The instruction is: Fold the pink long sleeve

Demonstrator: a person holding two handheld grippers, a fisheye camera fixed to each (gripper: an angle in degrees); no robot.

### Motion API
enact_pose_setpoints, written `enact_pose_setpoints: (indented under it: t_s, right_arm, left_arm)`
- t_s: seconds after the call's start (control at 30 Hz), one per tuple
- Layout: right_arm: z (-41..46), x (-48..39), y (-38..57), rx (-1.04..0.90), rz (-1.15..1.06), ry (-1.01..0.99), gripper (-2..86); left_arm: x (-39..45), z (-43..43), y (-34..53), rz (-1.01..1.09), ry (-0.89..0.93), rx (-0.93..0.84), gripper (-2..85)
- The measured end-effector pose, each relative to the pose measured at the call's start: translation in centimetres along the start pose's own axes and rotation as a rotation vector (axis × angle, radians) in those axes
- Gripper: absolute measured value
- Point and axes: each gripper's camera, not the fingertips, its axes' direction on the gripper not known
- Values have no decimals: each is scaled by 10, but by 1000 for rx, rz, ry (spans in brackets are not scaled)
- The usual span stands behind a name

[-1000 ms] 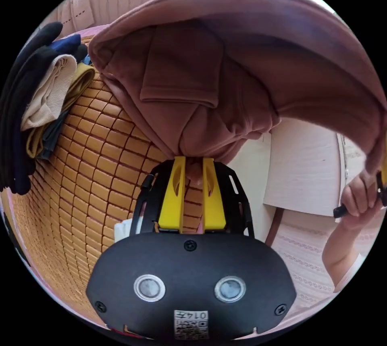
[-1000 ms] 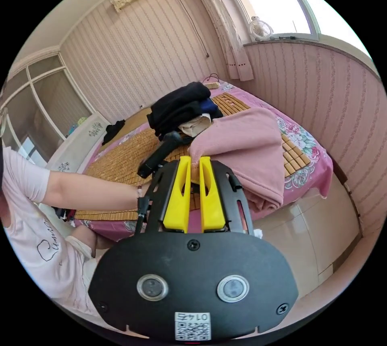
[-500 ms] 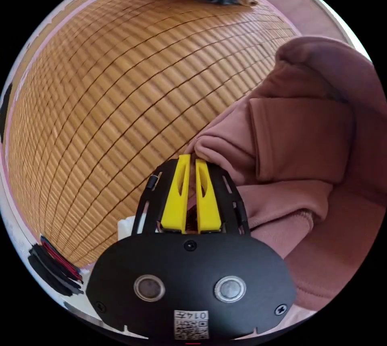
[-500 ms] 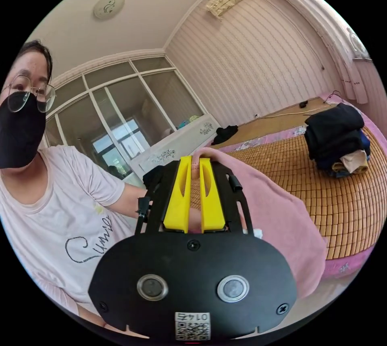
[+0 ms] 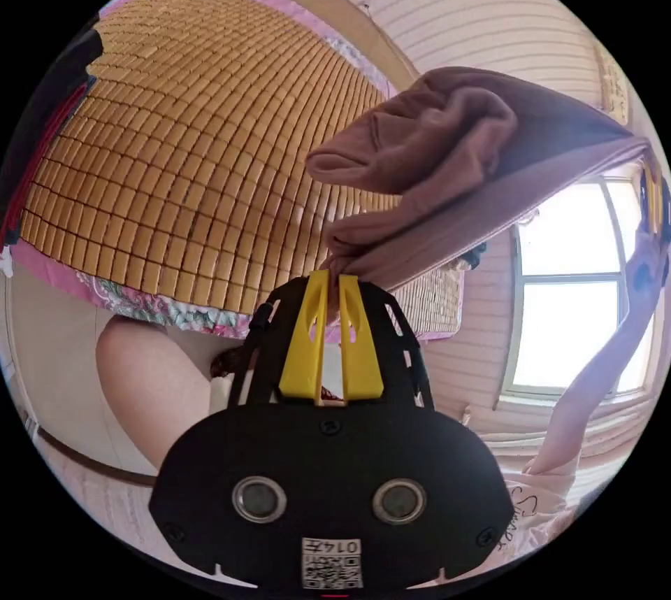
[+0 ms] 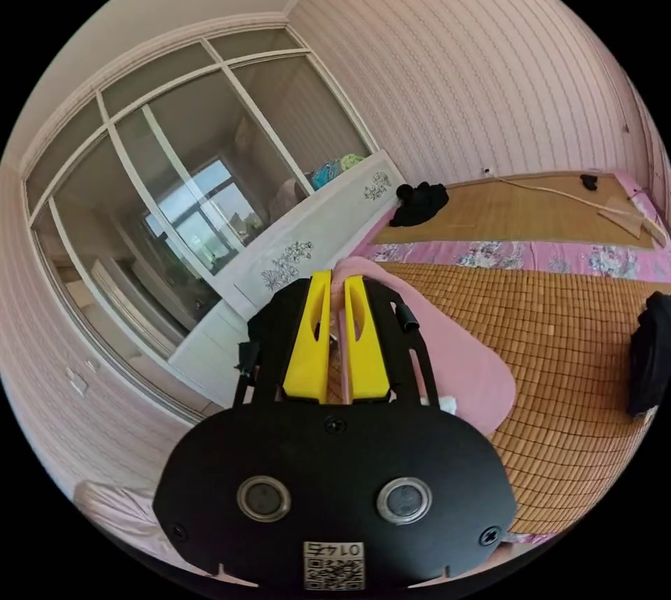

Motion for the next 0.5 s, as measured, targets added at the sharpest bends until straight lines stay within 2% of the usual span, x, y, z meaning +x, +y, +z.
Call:
enact_pose_setpoints:
  t_s: [0.07, 0.13, 0.23, 0.3, 0.37, 0.5]
  right_arm:
    - [2, -8, -48, 94, 124, -164, 14]
    - [-15, -16, -66, 227, 91, -224, 14]
    - [-39, 4, -63, 342, 65, -294, 14]
    - [-52, 36, -43, 388, 72, -254, 14]
    - [-70, 103, 5, 438, 179, -168, 15]
    - [-79, 225, 121, 368, 418, -9, 18]
  left_arm:
    - [3, -61, -2, 81, 131, 164, -2]
    - [6, -103, -2, 146, 193, 254, -6]
    - [11, -162, 3, 256, 132, 357, -9]
    - [10, -183, 15, 330, 50, 392, -9]
    - [-4, -187, 34, 391, -29, 398, -10]
    - [-48, -142, 59, 380, 41, 274, -10]
